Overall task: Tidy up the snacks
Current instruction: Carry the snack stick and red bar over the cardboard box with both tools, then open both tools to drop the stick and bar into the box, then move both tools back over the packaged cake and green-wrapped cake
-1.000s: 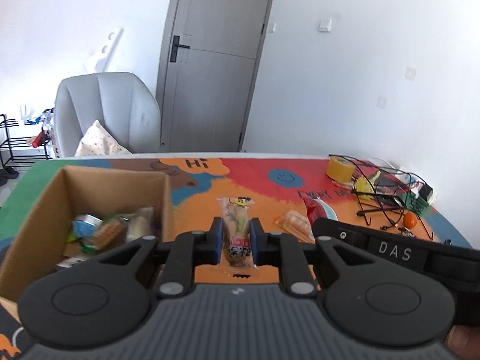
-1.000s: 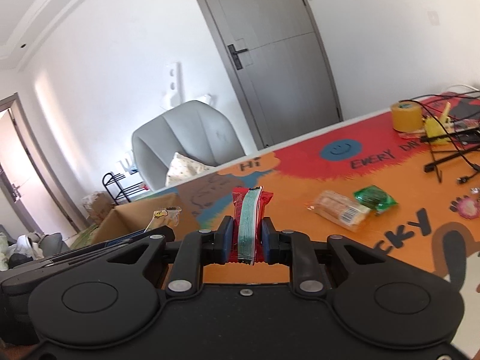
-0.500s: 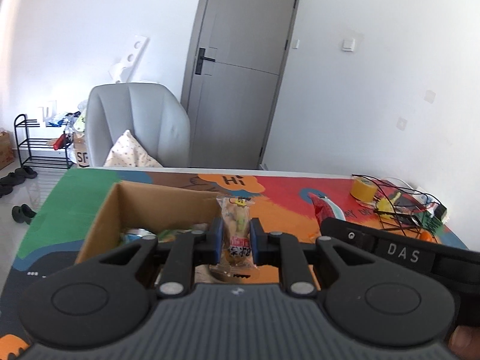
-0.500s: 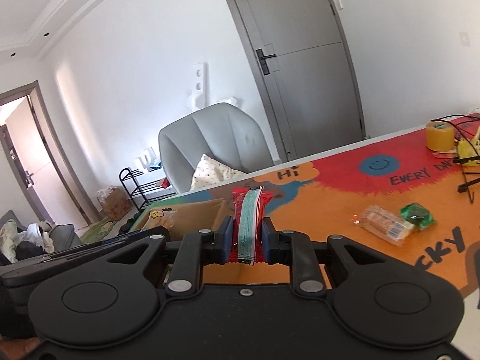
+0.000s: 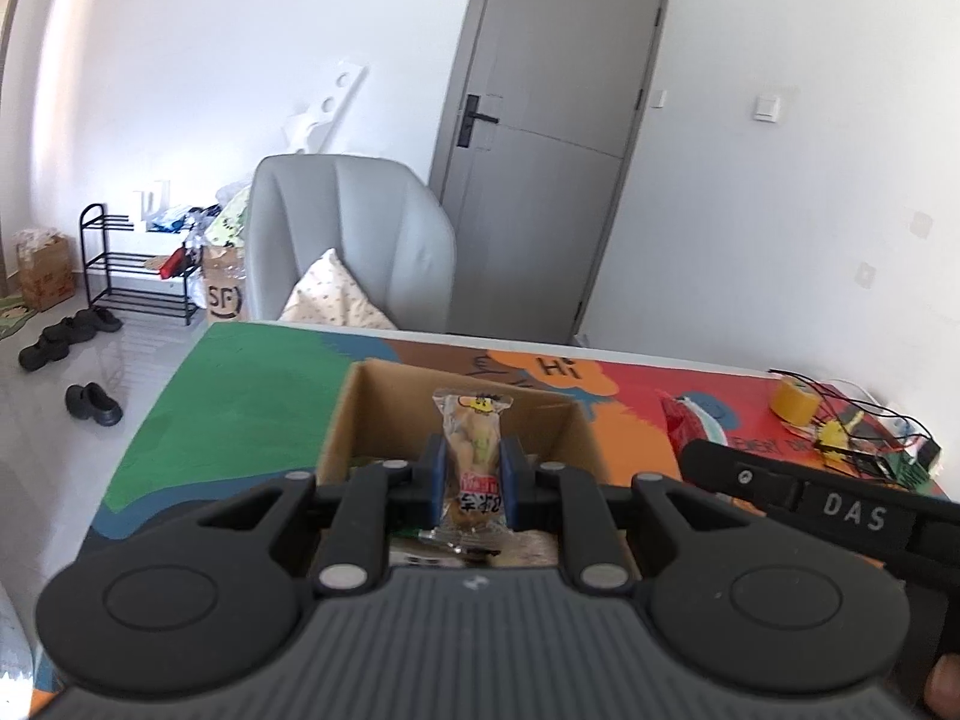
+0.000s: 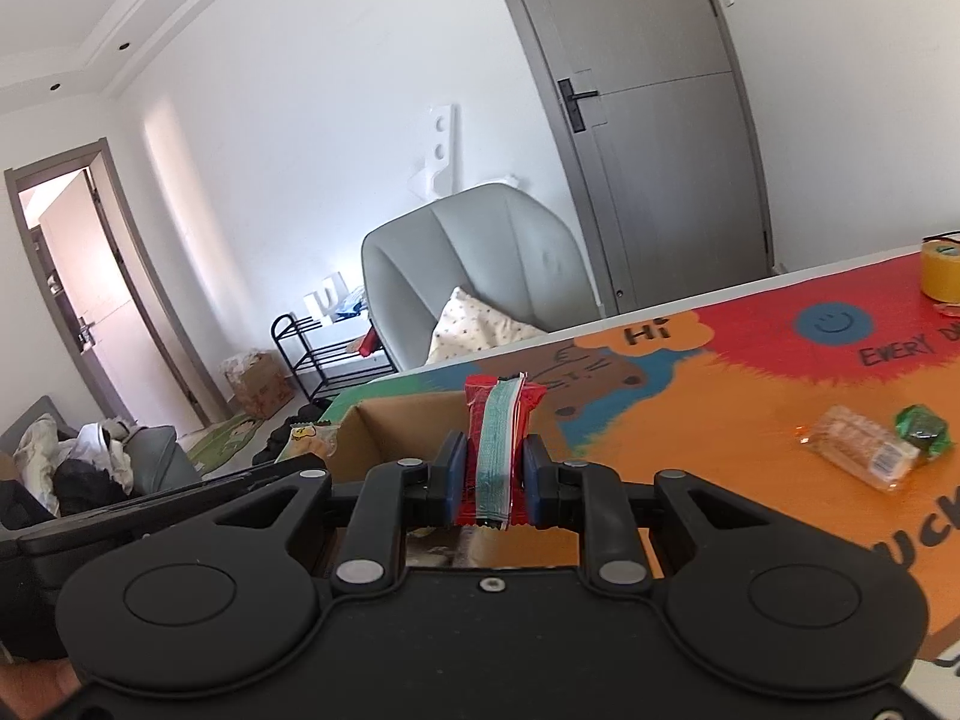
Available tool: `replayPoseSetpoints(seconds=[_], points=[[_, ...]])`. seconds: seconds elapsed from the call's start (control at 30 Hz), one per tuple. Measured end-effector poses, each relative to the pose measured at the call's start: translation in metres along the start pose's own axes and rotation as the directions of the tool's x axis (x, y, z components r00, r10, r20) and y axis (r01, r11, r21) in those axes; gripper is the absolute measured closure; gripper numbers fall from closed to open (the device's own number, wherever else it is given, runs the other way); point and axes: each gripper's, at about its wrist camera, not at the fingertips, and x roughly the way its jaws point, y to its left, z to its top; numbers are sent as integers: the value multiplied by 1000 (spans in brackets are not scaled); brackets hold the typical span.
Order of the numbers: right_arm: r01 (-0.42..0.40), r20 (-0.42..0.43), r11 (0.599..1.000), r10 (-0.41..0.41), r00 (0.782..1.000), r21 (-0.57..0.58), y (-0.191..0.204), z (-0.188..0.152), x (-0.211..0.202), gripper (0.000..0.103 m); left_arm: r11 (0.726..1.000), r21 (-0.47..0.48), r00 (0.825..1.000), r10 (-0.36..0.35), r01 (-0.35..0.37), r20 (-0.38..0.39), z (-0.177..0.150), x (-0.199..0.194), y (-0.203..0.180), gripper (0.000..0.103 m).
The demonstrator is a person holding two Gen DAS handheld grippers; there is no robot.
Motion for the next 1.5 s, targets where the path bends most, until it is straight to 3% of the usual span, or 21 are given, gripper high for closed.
replayPoseSetpoints(seconds=[0.4, 0.67, 0.87, 0.93, 0.97, 1.07, 1.13, 1.2, 1.37, 1.5], points=[[-27, -43, 1000, 27, 999, -7, 19, -1, 29, 81, 999, -29, 999, 25, -26, -42, 10, 28, 25, 85], [-39, -65, 999, 39, 997, -5, 27, -3, 40, 81, 998, -46, 999, 35, -36, -35, 7, 19, 36, 75], [-72, -95, 997, 73, 993, 15, 32, -4, 48, 77, 996, -85, 999, 40, -41, -20, 10, 10, 47, 62], [-74, -91, 997, 75, 993, 18, 34, -3, 47, 57, 995, -90, 999, 44, -45, -18, 10, 8, 48, 54], [-62, -79, 998, 64, 995, 20, 33, -3, 44, 53, 995, -92, 999, 44, -46, -17, 10, 7, 48, 52], [-52, -68, 998, 54, 996, 31, 28, -1, 40, 51, 996, -88, 999, 35, -36, -14, 9, 3, 47, 40], [-37, -64, 998, 40, 997, 46, 23, -1, 37, 51, 996, -82, 999, 32, -33, -11, 7, 2, 45, 26], [-21, -58, 998, 24, 998, 60, 17, -1, 32, 51, 997, -77, 1000, 26, -26, -10, 6, 0, 43, 21], [9, -48, 997, -6, 999, 78, 3, -6, 18, 50, 997, -75, 1000, 3, -5, -25, 2, 0, 36, 17], [26, -38, 996, -22, 999, 91, -7, -10, 8, 44, 998, -62, 999, 1, -3, -34, -1, 2, 25, 15]])
